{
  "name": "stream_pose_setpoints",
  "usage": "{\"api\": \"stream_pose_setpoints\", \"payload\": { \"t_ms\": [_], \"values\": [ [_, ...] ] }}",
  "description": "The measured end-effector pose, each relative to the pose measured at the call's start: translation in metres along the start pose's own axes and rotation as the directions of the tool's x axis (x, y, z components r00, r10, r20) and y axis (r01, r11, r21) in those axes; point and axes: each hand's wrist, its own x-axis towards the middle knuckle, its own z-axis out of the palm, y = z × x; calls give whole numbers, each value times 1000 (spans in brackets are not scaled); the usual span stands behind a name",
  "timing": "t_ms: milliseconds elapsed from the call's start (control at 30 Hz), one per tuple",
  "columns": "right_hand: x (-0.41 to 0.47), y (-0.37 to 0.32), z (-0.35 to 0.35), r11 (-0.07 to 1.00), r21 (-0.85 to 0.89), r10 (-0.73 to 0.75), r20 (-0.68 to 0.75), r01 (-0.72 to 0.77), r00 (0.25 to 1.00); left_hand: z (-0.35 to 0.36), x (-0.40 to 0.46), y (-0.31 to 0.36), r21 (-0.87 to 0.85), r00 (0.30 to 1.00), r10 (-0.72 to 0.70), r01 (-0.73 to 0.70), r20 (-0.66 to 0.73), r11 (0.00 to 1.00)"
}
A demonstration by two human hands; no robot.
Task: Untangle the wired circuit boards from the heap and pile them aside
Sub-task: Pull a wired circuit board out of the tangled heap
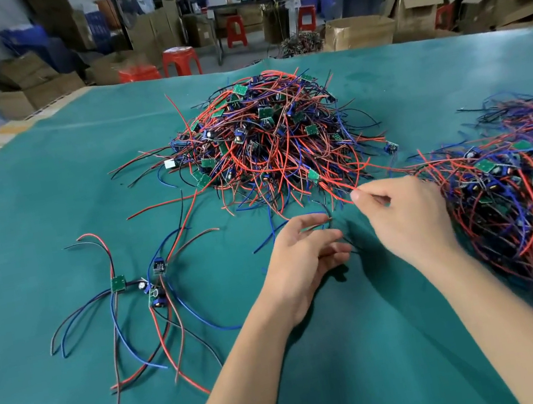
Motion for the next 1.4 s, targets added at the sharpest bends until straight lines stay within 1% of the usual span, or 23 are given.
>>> {"api": "stream_pose_setpoints", "payload": {
  "t_ms": [67,100,133,167,200,267,333,367,400,467,533,600,667,767,833,900,933,1000,1100,1167,1233,1333,1400],
  "values": [
    [0,4,-10,996,74,-45,-63,49,997,0,1,-1,0,1000,2,-2,8,1000],
    [-2,5,-16,983,172,-44,-72,56,996,-1,1,-1,-1,1000,0,0,14,1000],
    [-6,4,-23,950,308,-29,-43,41,999,-1,2,-1,-2,1000,-5,5,22,1000],
    [-12,2,-30,899,437,-28,10,20,1000,0,2,-1,-2,999,-11,11,32,1000],
    [-18,1,-34,845,535,-57,82,4,995,0,2,0,-9,999,-18,18,43,1000],
    [-33,3,-38,755,654,-137,242,-57,961,0,1,2,-52,997,-43,47,63,998],
    [-44,8,-35,680,705,-150,401,-200,904,-2,2,3,-99,997,-44,49,59,994],
    [-48,11,-32,680,689,-150,466,-251,872,-3,2,3,-87,998,-35,40,52,995],
    [-50,14,-30,702,657,-154,516,-274,842,-4,1,2,-49,998,-25,27,56,998],
    [-53,17,-26,723,627,-168,566,-289,807,-4,0,0,54,995,-4,-2,99,999],
    [-52,17,-24,738,621,-167,547,-264,820,-3,-2,-3,114,988,32,-49,149,992],
    [-50,18,-23,766,599,-112,482,-233,869,-3,-3,-4,143,981,63,-90,185,986],
    [-49,21,-21,756,604,-43,429,-252,902,-3,-4,-5,194,970,82,-128,229,972],
    [-48,22,-18,688,664,20,386,-293,922,-2,-7,-6,267,946,71,-160,315,950],
    [-50,21,-16,642,703,2,399,-307,917,-2,-8,-5,278,932,52,-160,360,947],
    [-52,19,-12,597,742,-38,407,-305,913,-2,-9,-6,290,929,53,-168,366,942],
    [-52,19,-11,571,761,-33,398,-309,917,-2,-9,-6,302,931,54,-171,362,938],
    [-51,19,-10,487,808,-3,381,-331,925,0,-9,-8,323,927,41,-171,372,931],
    [-50,17,-10,368,854,24,386,-367,922,0,-9,-7,331,906,16,-170,422,928],
    [-49,16,-10,365,858,50,369,-361,928,-1,-9,-7,329,903,6,-163,430,930],
    [-47,17,-10,379,855,107,340,-354,935,-2,-8,-7,329,910,16,-166,414,930],
    [-46,18,-10,352,865,133,333,-358,934,-1,-7,-8,324,921,45,-181,387,928],
    [-48,18,-8,427,845,104,306,-321,946,-1,-7,-8,319,931,65,-188,359,929]
  ]
}}
